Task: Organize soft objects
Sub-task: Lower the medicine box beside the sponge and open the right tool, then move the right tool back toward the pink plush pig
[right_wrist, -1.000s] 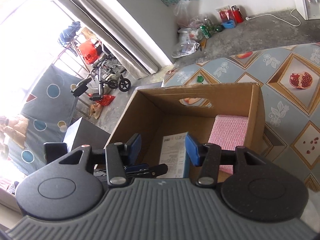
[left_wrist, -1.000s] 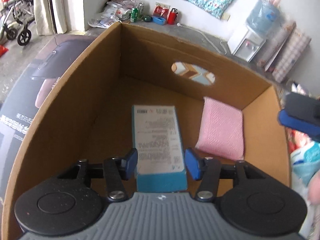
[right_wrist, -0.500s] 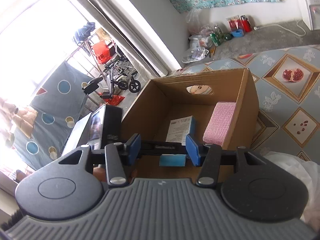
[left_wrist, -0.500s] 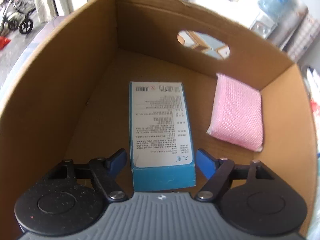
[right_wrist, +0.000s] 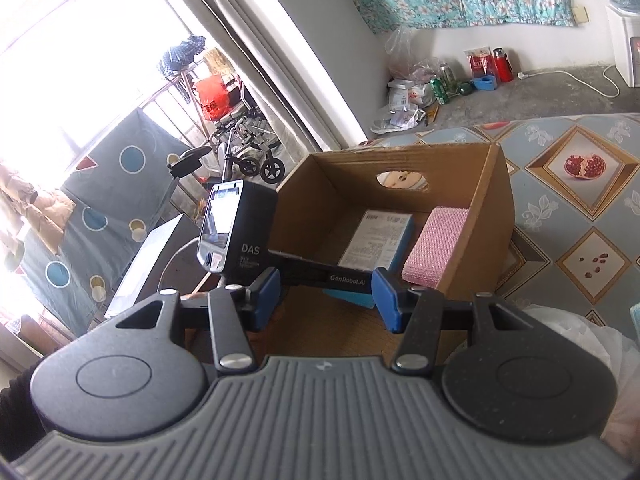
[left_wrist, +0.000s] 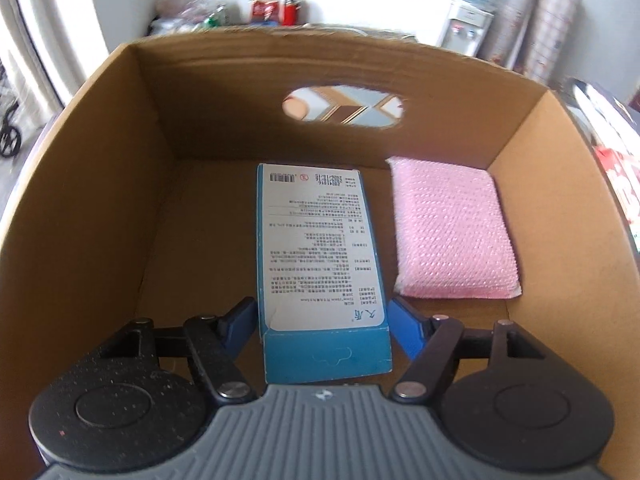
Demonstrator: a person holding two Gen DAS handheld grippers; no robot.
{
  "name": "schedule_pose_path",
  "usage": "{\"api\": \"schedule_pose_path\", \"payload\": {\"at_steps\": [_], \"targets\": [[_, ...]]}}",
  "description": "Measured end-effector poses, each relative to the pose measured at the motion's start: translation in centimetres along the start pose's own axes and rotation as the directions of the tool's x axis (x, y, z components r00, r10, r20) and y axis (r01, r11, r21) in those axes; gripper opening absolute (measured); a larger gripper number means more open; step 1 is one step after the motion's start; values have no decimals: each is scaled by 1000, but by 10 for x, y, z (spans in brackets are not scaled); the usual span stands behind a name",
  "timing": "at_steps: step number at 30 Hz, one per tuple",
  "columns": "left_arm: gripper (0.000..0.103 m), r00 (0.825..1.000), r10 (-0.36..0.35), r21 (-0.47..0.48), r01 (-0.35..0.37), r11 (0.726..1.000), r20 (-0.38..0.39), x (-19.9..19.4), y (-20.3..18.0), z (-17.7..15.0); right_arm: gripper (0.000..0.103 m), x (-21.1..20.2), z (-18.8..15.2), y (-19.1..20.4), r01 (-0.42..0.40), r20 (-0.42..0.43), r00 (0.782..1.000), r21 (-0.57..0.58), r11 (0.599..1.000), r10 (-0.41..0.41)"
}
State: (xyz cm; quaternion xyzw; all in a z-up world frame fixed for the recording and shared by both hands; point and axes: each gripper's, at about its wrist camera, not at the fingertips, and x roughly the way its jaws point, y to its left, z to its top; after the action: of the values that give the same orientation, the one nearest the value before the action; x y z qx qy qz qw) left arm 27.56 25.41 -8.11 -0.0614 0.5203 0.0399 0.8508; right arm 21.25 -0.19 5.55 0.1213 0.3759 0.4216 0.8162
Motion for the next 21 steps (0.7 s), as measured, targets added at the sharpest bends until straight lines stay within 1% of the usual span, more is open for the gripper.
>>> {"api": "schedule_pose_path", "payload": {"at_steps": [5,8,14,16,21], "targets": [[73,999,7,82,-9,997,32,1,-10,6,51,5,-2,-6,2,-18,1000,15,1000,-2],[73,999,11,104,-15,994,38,0,-10,7,51,5,-3,-7,4,-20,1000,19,1000,-3],[74,999,20,82,-24,996,51,-1,-11,9,52,0,-4,-6,11,-8,1000,12,1000,-11],[80,998,21,75,-26,997,67,-4,-12,8,52,-3,-4,-6,17,-1,1000,8,1000,-17],[82,994,29,24,-32,999,102,-19,-13,10,52,-17,-6,-3,23,16,1000,22,1000,-23]]}}
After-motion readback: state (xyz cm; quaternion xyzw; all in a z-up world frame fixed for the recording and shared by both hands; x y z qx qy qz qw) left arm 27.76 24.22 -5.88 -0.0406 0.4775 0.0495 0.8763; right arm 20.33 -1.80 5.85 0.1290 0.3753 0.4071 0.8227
